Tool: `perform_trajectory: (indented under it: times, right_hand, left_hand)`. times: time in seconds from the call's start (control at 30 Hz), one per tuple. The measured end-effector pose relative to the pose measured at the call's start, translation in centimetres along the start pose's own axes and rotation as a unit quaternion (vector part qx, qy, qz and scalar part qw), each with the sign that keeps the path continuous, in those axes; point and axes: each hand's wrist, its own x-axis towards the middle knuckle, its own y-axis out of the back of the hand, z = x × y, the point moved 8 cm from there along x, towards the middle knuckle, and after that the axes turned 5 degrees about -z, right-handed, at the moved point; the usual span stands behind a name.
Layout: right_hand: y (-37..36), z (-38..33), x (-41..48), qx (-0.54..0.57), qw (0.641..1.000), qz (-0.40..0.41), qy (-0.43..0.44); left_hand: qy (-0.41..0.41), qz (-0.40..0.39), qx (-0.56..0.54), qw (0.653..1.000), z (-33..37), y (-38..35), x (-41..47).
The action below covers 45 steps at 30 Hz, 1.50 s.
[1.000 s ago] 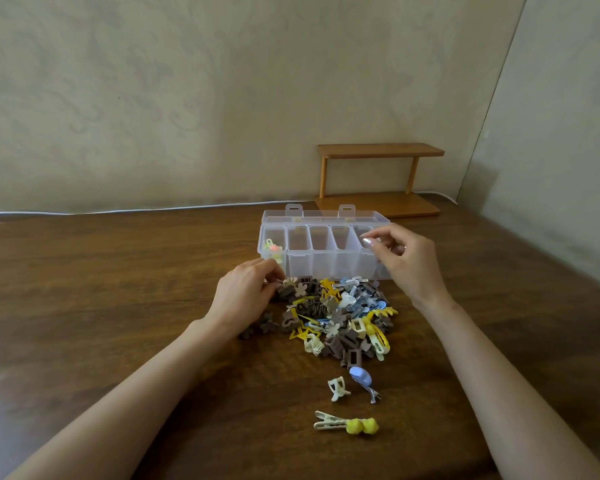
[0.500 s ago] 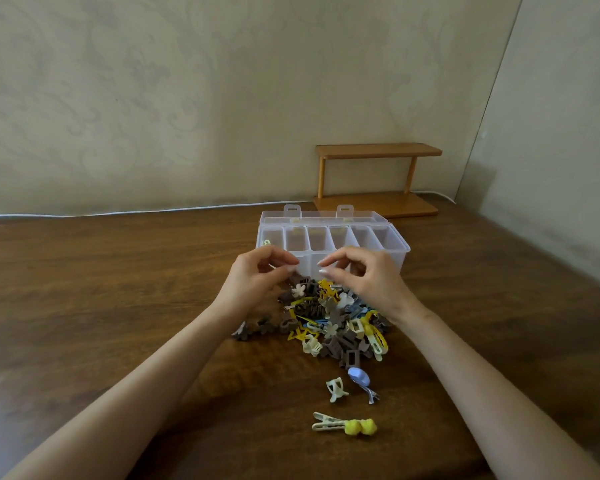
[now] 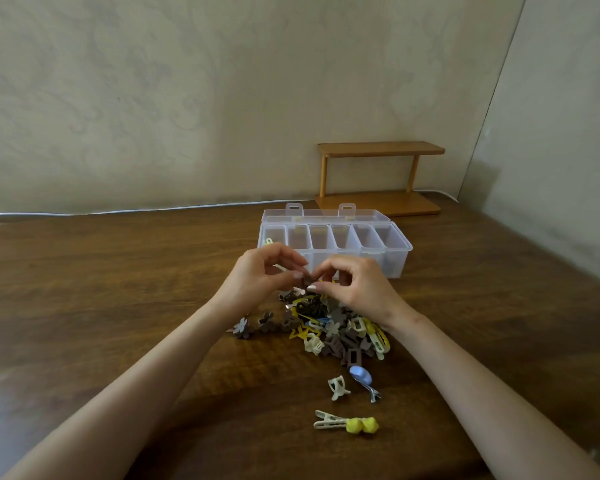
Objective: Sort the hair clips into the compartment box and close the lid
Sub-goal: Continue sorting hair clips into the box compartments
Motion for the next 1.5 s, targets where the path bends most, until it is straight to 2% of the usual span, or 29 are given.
perform_trajectory:
  times: [0.13, 0.23, 0.37, 0.5, 0.9, 1.03, 1.2, 1.5]
  right_hand:
    - [-0.6, -0.5, 0.1, -0.107, 0.994, -0.012, 0.026]
    - [-1.0, -0.5, 0.0, -0.141, 0.989, -0.031, 0.023]
    - [-0.9, -0.5, 0.0, -0.142, 0.989, -0.029, 0.024]
    - [-0.8, -0.2, 0.0, -0.121, 0.992, -0.026, 0.013]
    - [-0.5, -0.1, 0.0, -0.097, 0.995, -0.023, 0.002]
    - [-0.3, -0.2, -0.1, -0.083, 0.996, -0.017, 0.008]
    - [-0.4, -0.8, -0.1, -0.002, 1.0, -0.021, 0.021]
    - [-0.6, -1.3, -0.1, 0.044, 0.998, -0.023, 0.047]
  left_hand:
    - [0.005, -0.024, 0.151, 0.988, 0.2, 1.0, 0.2]
    - [0.048, -0.119, 0.274, 0.953, -0.6, 0.8, 0.0]
    - [0.112, -0.252, 0.361, 0.891, -2.4, -0.7, -1.0]
    - [0.13, -0.275, 0.4, 0.865, -3.6, -0.4, -1.2]
    - [0.089, -0.263, 0.369, 0.887, -3.1, -0.4, -0.7]
    - [0.082, -0.229, 0.322, 0.915, -2.6, 0.4, -0.4]
    - [0.045, -0.182, 0.218, 0.958, -0.9, 0.4, -0.1]
    - [0.035, -0.134, 0.117, 0.983, 0.1, -0.7, -0.1]
